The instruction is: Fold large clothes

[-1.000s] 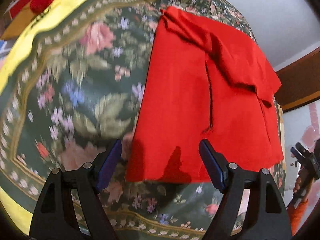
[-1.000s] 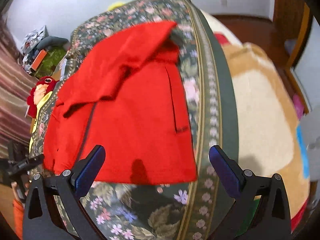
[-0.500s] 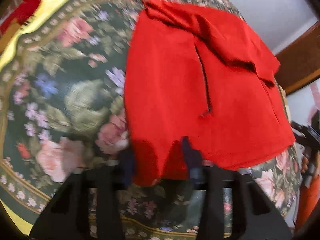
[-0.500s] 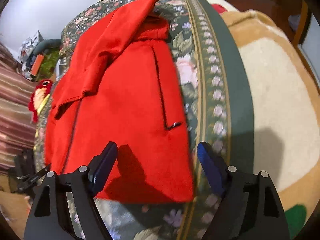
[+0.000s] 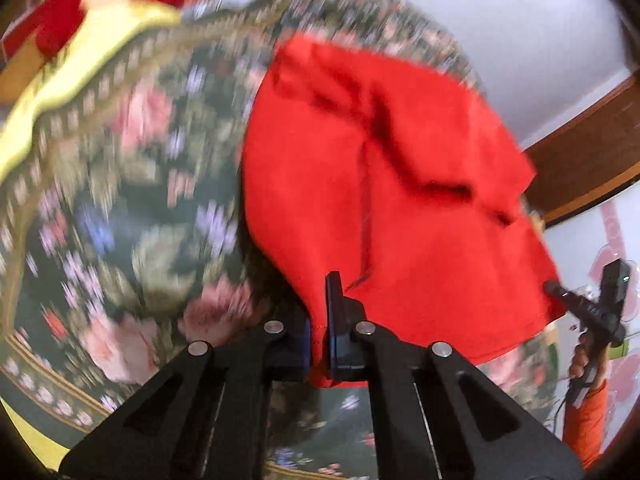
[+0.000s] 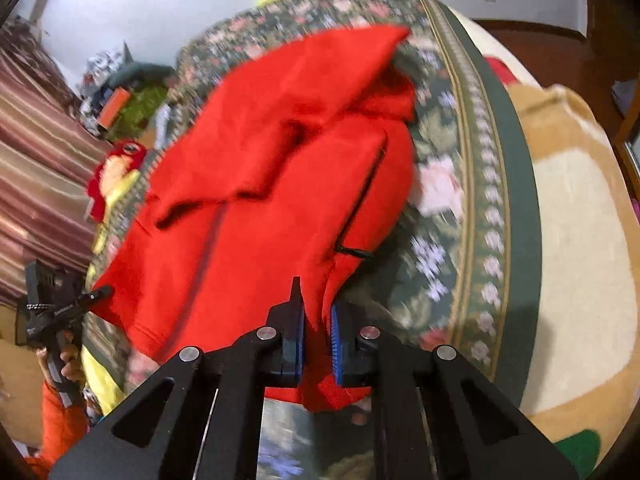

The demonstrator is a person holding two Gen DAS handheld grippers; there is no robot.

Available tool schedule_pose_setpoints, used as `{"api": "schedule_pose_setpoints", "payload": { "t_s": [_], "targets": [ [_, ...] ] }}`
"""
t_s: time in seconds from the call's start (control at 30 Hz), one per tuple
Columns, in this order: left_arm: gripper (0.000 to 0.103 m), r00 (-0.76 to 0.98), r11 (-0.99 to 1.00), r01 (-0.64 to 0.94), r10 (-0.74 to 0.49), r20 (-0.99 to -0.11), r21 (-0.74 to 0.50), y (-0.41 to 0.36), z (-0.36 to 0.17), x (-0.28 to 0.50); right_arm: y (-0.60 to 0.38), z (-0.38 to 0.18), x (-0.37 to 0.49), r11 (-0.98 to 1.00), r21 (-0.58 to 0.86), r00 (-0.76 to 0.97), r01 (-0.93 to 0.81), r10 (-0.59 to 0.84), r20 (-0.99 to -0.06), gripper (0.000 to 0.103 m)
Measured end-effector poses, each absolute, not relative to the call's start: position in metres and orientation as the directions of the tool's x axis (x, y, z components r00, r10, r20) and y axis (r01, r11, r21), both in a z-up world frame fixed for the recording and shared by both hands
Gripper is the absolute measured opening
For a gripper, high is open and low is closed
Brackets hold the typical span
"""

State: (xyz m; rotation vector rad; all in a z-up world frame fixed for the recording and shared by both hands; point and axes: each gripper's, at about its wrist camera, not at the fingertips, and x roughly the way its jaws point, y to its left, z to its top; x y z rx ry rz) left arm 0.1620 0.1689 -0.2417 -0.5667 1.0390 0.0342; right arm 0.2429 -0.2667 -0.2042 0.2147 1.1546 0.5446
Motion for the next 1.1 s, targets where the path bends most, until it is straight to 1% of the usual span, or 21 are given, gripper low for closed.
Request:
{"api": "schedule_pose_setpoints", "payload": {
  "t_s": [0.17, 0.3, 0.43, 0.5, 0.57, 0.63, 0.73, 0.83, 0.97, 1.03, 1.1],
  "targets": [
    [0.003, 0.626, 0.869, -0.24, -0.203, -0.753, -0.433, 0.178, -0.186, 0.183, -0.269, -0.171, 0.25, 0.837, 0.452, 0.386, -0.308, 0.544, -0.745, 0.009],
    [0.002, 0.696, 0.893, -0.224, -0.135, -0.705, -0.391, 0.183, -0.149, 0.207, -0.266, -0.156, 0.269, 0.826, 0.475, 0.422, -0.303, 0.563, -0.71, 0.008],
    [0.002, 0.731, 0.9, -0.241, -0.079, -0.678, -0.364, 0.193, -0.129, 0.234, -0.261, -0.144, 0.302, 0.822, 0.497, 0.463, -0.278, 0.568, -0.68, 0.008],
    [0.002, 0.735, 0.908, -0.275, -0.015, -0.678, -0.318, 0.199, -0.123, 0.252, -0.263, -0.14, 0.318, 0.822, 0.506, 0.482, -0.262, 0.566, -0.669, 0.009],
    [0.002, 0.735, 0.906, -0.302, 0.022, -0.678, -0.297, 0.206, -0.121, 0.272, -0.261, -0.139, 0.336, 0.825, 0.505, 0.498, -0.253, 0.559, -0.663, 0.008],
    [0.002, 0.727, 0.901, -0.338, 0.067, -0.683, -0.272, 0.217, -0.124, 0.294, -0.257, -0.139, 0.357, 0.833, 0.494, 0.522, -0.247, 0.544, -0.657, 0.008],
    [0.002, 0.687, 0.895, -0.4, 0.149, -0.711, -0.199, 0.229, -0.138, 0.331, -0.246, -0.146, 0.387, 0.867, 0.435, 0.554, -0.243, 0.492, -0.671, 0.008],
    [0.002, 0.648, 0.884, -0.436, 0.18, -0.74, -0.166, 0.241, -0.161, 0.368, -0.238, -0.163, 0.42, 0.875, 0.434, 0.547, -0.216, 0.477, -0.688, 0.009],
    [0.002, 0.585, 0.873, -0.471, 0.202, -0.785, -0.127, 0.25, -0.205, 0.409, -0.233, -0.191, 0.454, 0.873, 0.455, 0.517, -0.176, 0.475, -0.712, 0.01],
    [0.002, 0.56, 0.875, -0.473, 0.206, -0.802, -0.105, 0.25, -0.226, 0.422, -0.23, -0.204, 0.466, 0.878, 0.45, 0.499, -0.165, 0.468, -0.73, 0.011],
    [0.002, 0.528, 0.883, -0.466, 0.224, -0.819, -0.059, 0.249, -0.247, 0.436, -0.231, -0.209, 0.47, 0.884, 0.437, 0.515, -0.164, 0.455, -0.727, 0.018]
  ]
}}
